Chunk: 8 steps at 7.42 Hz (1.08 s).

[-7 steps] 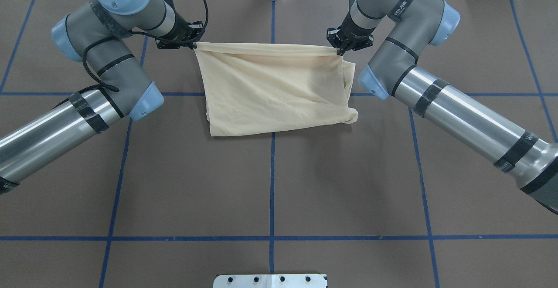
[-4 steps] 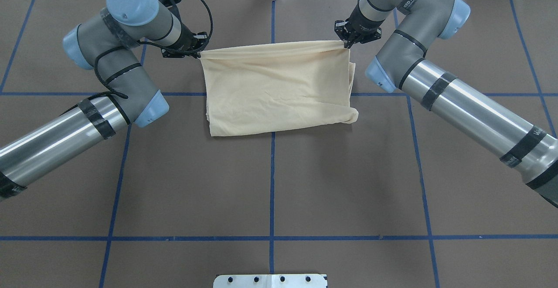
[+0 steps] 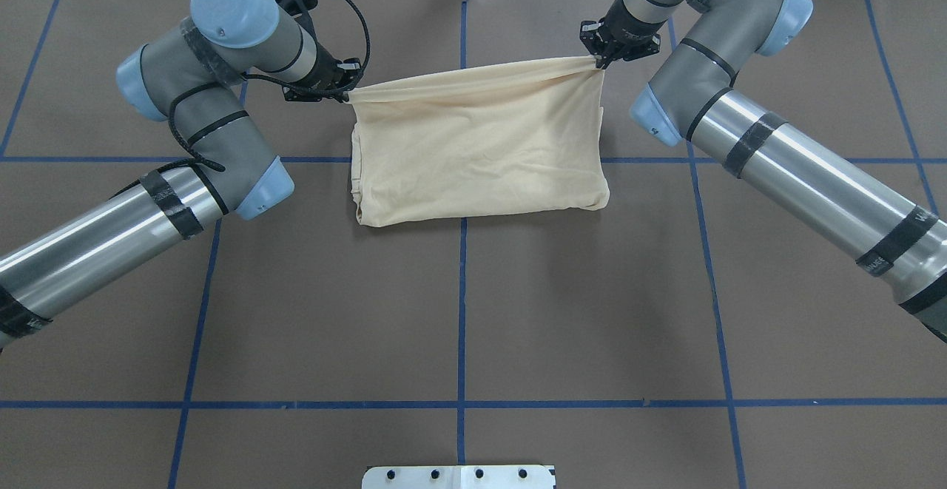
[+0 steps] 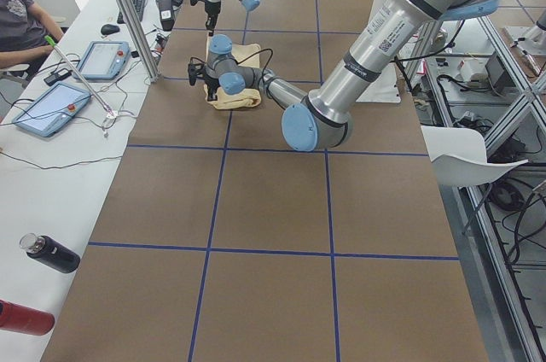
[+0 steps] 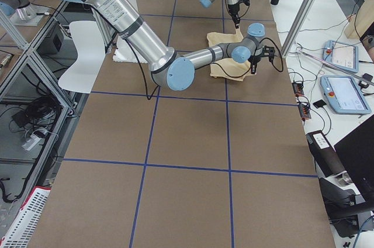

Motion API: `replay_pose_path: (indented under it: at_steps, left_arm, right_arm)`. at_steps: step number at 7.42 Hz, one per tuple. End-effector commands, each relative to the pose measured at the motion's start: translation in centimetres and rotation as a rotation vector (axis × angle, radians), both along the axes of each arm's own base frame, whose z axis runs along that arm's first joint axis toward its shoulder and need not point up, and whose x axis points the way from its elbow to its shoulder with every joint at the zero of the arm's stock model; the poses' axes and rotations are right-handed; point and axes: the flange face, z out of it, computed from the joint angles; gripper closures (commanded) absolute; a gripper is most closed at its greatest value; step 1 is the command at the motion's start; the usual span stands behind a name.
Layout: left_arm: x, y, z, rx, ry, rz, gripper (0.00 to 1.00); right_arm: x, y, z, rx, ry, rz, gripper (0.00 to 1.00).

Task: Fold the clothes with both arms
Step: 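Lower the hem onto the collar edge and open both grippers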

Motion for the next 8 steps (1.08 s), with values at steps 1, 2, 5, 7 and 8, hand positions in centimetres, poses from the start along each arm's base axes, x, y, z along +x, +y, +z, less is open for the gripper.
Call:
replay_pose_path:
  at_steps: [1,2,5,7,8]
  left_arm:
    - [-0.1,-0.1,0.0,0.002,-0.001,0.0,1.0]
    - [-0.1,-0.1,-0.1,0.001,-0.001,-0.001,1.0]
    - [-1.2,-1.0,-0.9,0.008,0.006,-0.021,1.0]
    - [-2.0,-1.7,-1.6,0.014,0.012,-0.035,1.0]
    - [-2.3,-2.0,-1.5,0.017,0.006,-0.047,1.0]
  right_arm:
    - [-1.2,0.6,0.3,0.01,0.017,0.0,1.0]
    - [-1.7,0.8,0.2,0.015,0.022,-0.002,1.0]
    - [-2.5,1.4,0.5,0.016,0.025,-0.011,1.0]
    - [-2.4,1.5,1.0,0.013,0.028,-0.011,1.0]
    - [-2.4,1.5,0.9,0.014,0.027,-0.011,1.0]
